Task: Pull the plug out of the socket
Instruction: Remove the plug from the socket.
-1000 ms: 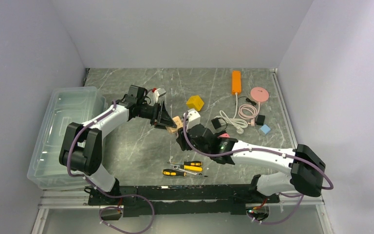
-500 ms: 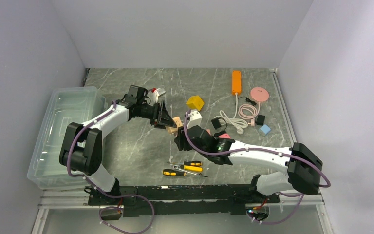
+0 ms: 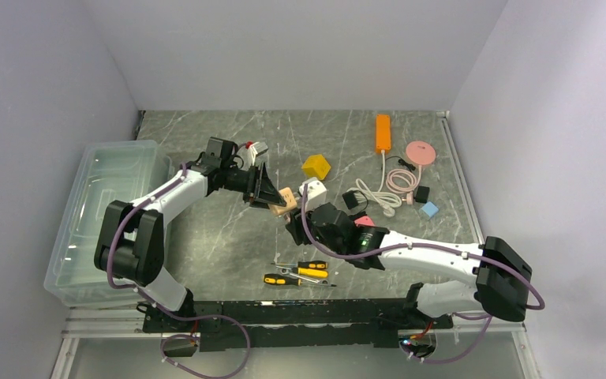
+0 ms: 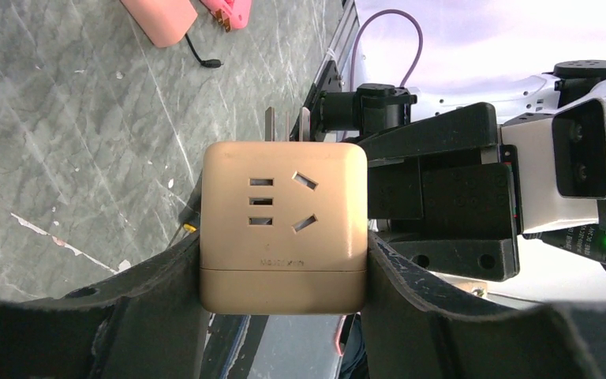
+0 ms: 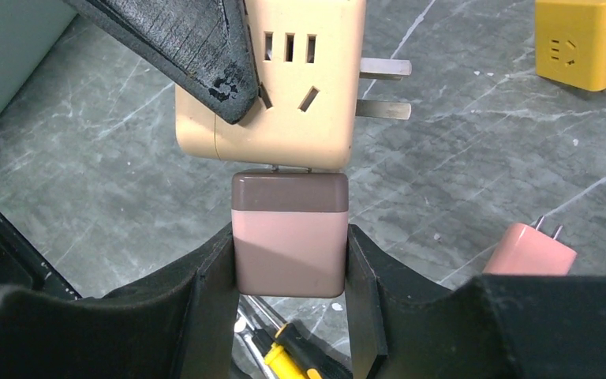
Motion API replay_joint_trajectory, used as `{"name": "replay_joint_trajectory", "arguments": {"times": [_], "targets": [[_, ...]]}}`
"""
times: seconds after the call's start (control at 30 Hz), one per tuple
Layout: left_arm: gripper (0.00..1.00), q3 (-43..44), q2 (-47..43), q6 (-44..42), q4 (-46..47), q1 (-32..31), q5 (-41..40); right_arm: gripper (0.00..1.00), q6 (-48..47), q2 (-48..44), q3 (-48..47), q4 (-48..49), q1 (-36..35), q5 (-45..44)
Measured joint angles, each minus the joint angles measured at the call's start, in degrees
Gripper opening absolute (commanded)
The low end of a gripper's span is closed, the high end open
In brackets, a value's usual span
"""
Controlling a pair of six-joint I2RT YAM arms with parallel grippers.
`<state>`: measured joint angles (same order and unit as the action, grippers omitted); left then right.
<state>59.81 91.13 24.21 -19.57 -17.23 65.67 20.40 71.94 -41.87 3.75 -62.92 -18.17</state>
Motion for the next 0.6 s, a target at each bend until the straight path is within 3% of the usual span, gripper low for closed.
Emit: {"name": "replay_joint_trajectory", "arguments": {"times": [0.6], "targets": [[0.0, -0.1, 0.0, 1.0, 1.4, 0.2, -2.2, 0.0, 17.7, 3.4, -3.2, -4.2, -0.9, -5.4]]}}
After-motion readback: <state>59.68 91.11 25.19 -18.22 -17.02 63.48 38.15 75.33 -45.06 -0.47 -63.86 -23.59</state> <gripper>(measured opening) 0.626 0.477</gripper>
